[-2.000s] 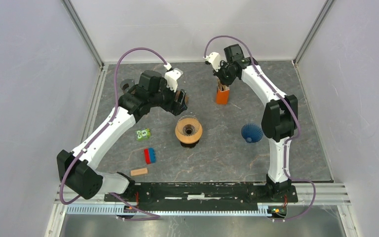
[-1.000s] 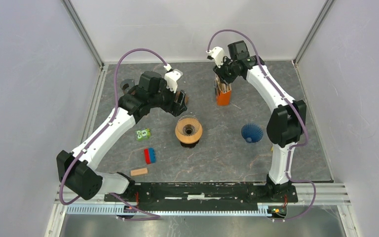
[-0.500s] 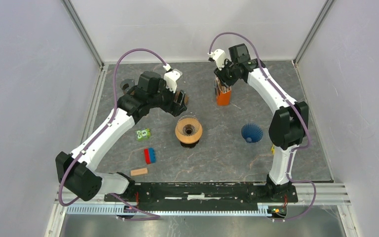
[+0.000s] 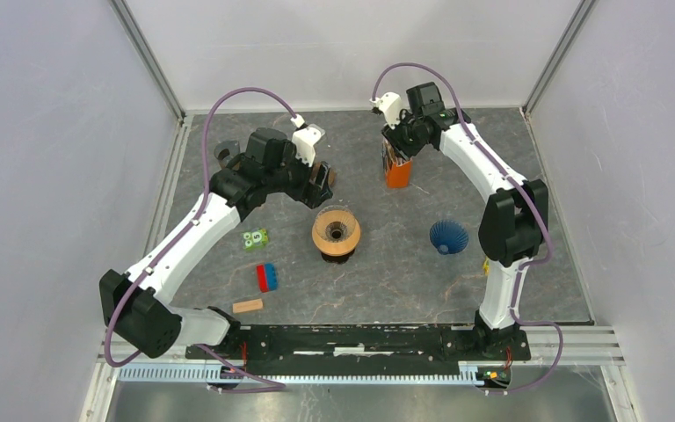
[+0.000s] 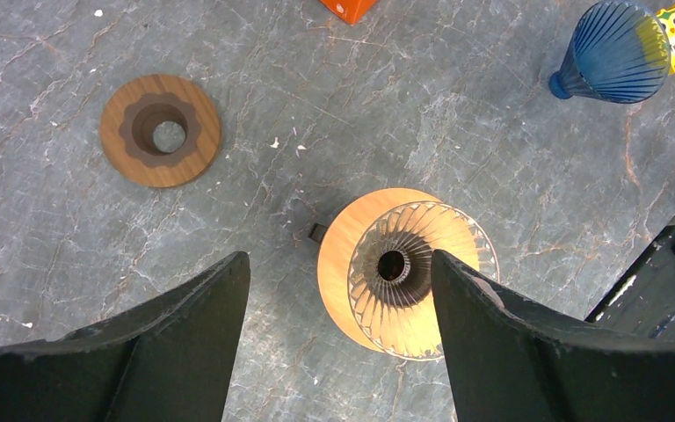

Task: Place the coffee filter in the dripper
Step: Pick up the coffee filter from the coffee filter holder.

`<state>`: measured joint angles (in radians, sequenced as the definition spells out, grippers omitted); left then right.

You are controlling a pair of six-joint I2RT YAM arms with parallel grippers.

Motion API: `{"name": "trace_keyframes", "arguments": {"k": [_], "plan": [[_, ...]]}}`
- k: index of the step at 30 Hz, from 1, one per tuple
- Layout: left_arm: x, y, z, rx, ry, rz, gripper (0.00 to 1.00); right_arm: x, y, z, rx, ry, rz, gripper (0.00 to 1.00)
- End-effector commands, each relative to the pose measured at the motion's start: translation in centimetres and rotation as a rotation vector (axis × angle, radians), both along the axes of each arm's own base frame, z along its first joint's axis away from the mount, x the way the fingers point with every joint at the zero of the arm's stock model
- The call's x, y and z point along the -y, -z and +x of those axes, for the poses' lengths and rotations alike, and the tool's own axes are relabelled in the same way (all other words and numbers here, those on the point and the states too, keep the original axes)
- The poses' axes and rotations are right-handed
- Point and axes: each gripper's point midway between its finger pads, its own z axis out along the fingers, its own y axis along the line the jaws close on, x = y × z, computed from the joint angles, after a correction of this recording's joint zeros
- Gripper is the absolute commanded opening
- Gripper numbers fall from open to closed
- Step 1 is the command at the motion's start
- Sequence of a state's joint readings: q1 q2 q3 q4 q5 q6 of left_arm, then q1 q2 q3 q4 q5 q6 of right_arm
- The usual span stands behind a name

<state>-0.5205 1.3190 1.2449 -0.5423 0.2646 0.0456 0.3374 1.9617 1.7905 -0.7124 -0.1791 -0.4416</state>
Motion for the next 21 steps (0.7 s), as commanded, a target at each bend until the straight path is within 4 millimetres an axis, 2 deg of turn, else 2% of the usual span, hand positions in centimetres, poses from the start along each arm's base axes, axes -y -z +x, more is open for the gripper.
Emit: {"name": "trace_keyframes", "arguments": {"k": [1,11,14,21], "plan": [[0.4,-2.0,0.1,0.055,0.006,-0.051,0.82,0.3,-0.8,1.4,0.046,0.024,0.0,0.38],[0.4,-1.7,0.1,0.051,0.005,-0.047,0.82,0.0,-0.5,1.8,0.045,0.019,0.004,0.24],[0.3,-1.8,0.1,0.056,0.005,-0.047,0.82,-0.3,-0.6,1.9,0.044,0.017,0.019,0.17],[0.2,-1.7,0.1,0.061,0.004,-0.042,0.82,-0.8,-3.1,2.2,0.099,0.024,0.068,0.04]]}}
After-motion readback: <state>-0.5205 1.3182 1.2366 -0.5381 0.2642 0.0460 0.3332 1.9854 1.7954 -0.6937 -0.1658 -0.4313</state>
